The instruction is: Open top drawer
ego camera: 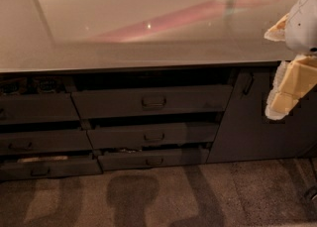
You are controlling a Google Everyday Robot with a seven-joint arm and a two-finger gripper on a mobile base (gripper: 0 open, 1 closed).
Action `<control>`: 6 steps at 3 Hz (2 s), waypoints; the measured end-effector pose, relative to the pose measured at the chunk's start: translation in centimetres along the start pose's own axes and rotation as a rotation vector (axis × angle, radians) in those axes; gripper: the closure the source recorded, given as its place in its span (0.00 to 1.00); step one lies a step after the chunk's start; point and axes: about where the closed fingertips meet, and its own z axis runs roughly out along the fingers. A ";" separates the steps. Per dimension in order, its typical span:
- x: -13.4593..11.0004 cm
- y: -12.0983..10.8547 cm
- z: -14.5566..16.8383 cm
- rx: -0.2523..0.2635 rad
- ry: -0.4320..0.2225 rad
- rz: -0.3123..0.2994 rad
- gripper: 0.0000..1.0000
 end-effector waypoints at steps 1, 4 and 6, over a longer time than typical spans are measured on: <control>0.0 0.0 0.0 0.000 0.000 0.000 0.00; -1.3 0.4 -0.2 -0.172 -0.365 -0.145 0.00; -2.6 1.1 -1.2 -0.066 -0.399 -0.213 0.00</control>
Offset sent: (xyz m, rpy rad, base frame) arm -0.0090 0.0052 0.0066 0.3520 0.0592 0.2338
